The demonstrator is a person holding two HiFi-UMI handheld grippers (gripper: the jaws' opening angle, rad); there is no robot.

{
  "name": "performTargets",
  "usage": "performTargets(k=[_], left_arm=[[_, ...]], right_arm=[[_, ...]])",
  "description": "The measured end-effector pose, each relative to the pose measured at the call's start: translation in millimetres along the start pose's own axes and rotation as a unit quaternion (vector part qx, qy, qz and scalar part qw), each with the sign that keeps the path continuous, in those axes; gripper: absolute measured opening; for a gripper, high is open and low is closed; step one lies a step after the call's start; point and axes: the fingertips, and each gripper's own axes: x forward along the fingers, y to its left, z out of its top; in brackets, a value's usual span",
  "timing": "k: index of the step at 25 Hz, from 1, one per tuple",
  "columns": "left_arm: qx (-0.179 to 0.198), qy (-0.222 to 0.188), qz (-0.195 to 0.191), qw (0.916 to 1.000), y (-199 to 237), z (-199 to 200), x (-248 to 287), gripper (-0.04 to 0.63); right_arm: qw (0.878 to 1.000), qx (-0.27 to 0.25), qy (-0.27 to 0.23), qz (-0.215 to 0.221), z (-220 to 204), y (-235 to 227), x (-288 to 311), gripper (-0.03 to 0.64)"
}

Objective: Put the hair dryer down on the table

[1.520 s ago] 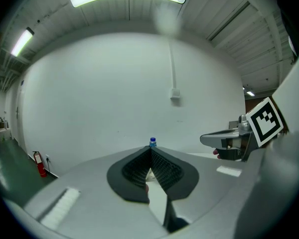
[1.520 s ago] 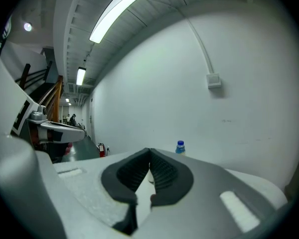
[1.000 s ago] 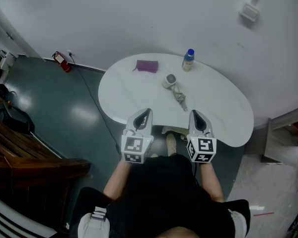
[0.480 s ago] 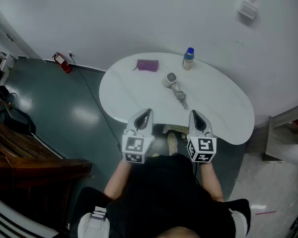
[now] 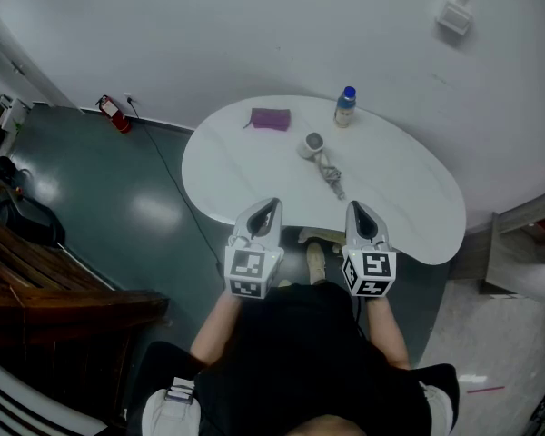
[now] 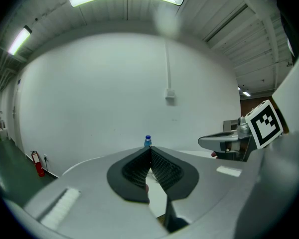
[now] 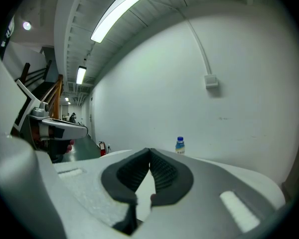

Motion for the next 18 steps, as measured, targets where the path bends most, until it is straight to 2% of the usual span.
performTargets(k=[18], left_arm=[[0.0,0.002,-0.002,1.0,5.1,-1.2,9.3,0.005]], right_arm=[[1.0,0.0,0.003,0.007,-1.3,3.7,11.2,0.005]])
